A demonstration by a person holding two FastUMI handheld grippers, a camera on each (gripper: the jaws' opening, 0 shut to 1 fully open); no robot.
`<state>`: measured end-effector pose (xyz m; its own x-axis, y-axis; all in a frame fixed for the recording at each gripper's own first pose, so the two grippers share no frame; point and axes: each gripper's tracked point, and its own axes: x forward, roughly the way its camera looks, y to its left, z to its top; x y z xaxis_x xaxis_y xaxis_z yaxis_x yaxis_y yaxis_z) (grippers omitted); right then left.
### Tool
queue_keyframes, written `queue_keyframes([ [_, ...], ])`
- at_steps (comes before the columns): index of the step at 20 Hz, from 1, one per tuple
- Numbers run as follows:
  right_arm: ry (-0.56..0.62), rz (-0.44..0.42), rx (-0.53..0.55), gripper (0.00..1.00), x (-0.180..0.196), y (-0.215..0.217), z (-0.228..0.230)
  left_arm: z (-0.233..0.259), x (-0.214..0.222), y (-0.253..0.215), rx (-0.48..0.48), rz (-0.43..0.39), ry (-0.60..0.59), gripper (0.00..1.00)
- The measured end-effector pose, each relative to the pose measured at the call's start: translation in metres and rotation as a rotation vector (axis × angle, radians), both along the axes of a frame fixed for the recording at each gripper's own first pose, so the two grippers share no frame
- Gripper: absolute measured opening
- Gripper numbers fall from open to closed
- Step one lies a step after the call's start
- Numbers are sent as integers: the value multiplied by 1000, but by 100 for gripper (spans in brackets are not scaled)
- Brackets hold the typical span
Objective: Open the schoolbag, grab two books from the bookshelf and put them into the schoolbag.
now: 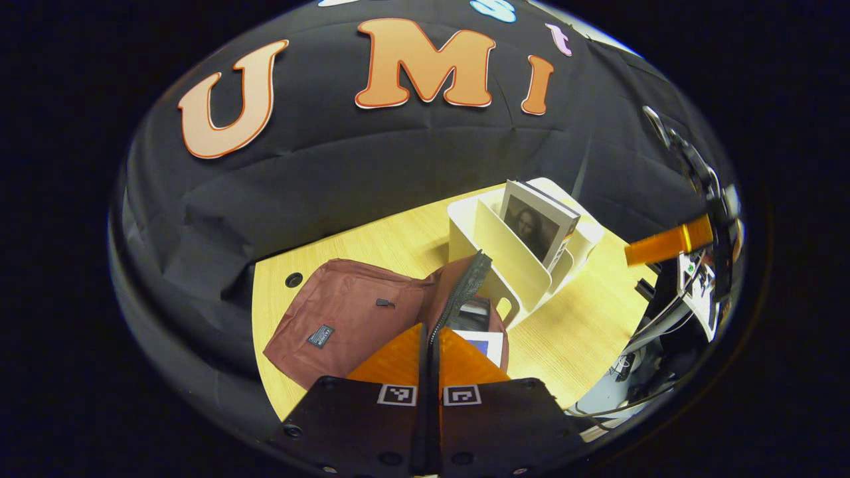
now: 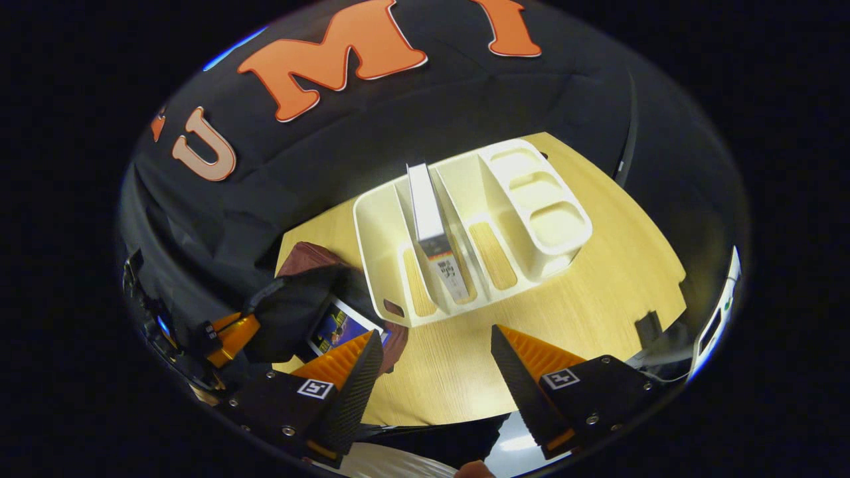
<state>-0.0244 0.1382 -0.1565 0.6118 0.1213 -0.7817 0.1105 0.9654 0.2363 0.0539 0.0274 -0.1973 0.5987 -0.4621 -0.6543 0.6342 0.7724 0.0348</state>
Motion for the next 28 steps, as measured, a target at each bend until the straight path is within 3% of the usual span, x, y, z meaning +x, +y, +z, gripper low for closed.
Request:
queue_keyframes([
  [3, -6, 62, -131, 98, 38, -6, 32, 3, 3, 4, 15, 15, -21, 1],
  [7, 14, 128, -218, 98, 96, 4, 47, 8, 8, 10, 9, 53, -26, 1],
  [13, 175, 149, -261, 99, 161, 7, -13, 9, 15, 19, 10, 99, -24, 1],
  [17, 306, 155, -264, 99, 170, 5, -56, 8, 19, 23, 29, 105, -26, 1],
  [21, 354, 137, -274, 99, 172, -6, -74, 5, 20, 24, 29, 110, -14, 1],
  [23, 372, 133, -272, 92, 171, -4, -82, 4, 21, 25, 31, 114, -9, 1],
  [25, 367, 110, -280, 69, 173, -8, -85, 4, 22, 26, 36, 113, -11, 1],
  [26, 371, 101, -247, 51, 170, -5, -95, 4, 23, 26, 37, 111, -12, 1],
  [27, 371, 92, -242, 51, 169, -1, -86, 4, 22, 25, 38, 110, -12, 1],
  [28, 375, 96, -244, 39, 169, -2, -85, 4, 22, 25, 38, 108, -10, 1],
])
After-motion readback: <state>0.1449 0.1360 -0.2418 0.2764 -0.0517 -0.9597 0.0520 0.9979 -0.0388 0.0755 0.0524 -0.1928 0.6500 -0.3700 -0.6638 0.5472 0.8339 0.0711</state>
